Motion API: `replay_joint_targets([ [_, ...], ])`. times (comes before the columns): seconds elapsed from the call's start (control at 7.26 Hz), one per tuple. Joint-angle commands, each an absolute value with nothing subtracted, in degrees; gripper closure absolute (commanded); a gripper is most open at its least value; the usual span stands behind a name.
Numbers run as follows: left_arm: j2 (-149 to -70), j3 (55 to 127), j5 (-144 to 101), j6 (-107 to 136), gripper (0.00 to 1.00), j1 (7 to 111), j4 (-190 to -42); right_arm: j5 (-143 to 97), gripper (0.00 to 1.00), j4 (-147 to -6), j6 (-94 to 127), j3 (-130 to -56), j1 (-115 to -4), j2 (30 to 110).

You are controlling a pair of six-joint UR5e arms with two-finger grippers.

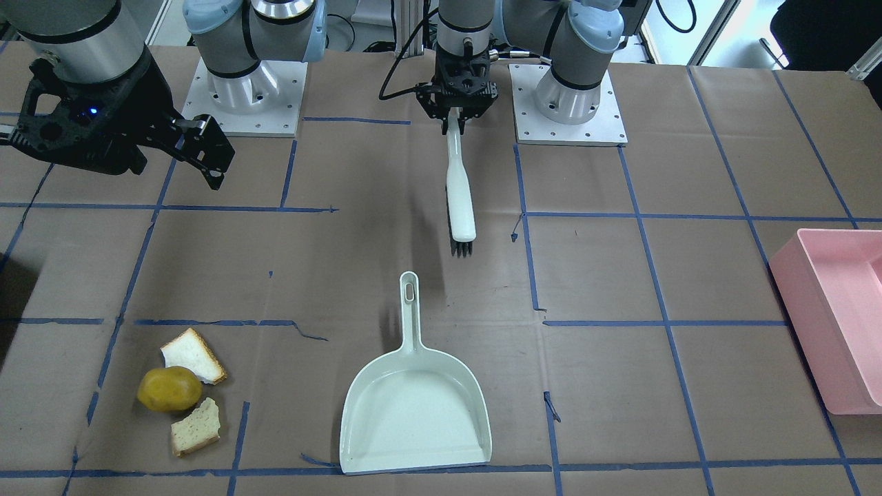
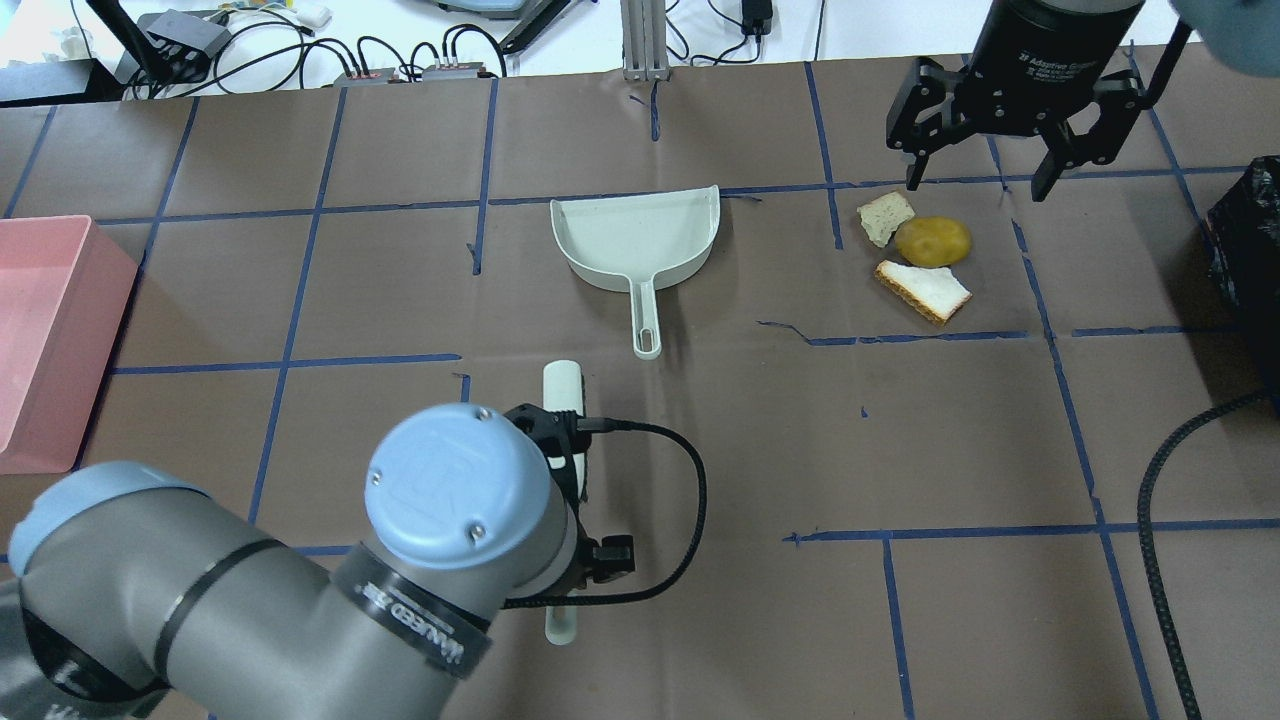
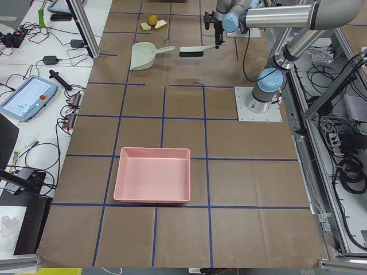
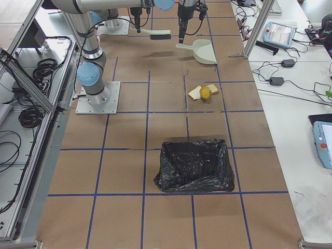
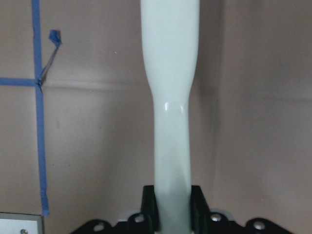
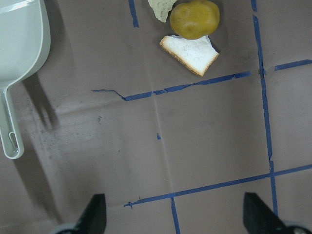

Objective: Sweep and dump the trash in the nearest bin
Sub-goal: 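Lift the brush with the left gripper and carry it farther from the robot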

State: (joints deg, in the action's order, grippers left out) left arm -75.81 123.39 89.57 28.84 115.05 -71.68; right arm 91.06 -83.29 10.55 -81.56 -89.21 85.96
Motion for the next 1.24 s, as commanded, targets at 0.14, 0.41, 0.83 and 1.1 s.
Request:
replay_joint_targets([
  [0.14, -76.0, 117.3, 89.9, 12.2, 0.9, 100.7, -77.9, 90.4, 0.0, -84.1, 10.5, -81.5, -89.2, 85.7],
  [0.41, -77.2, 113.6, 89.8, 3.3, 0.89, 93.4, -81.4, 90.4, 0.0, -84.8, 12.9, -80.8, -89.6, 84.1],
  [0.83, -80.0, 110.0, 89.7, 1.8, 0.89, 91.3, -82.6, 90.6, 0.0, -88.8, 13.2, -80.7, -93.0, 81.4],
  [1.1, -81.0, 110.0, 90.2, 1.8, 0.89, 91.3, -82.4, 90.5, 0.0, -89.7, 13.9, -80.7, -94.7, 80.5],
])
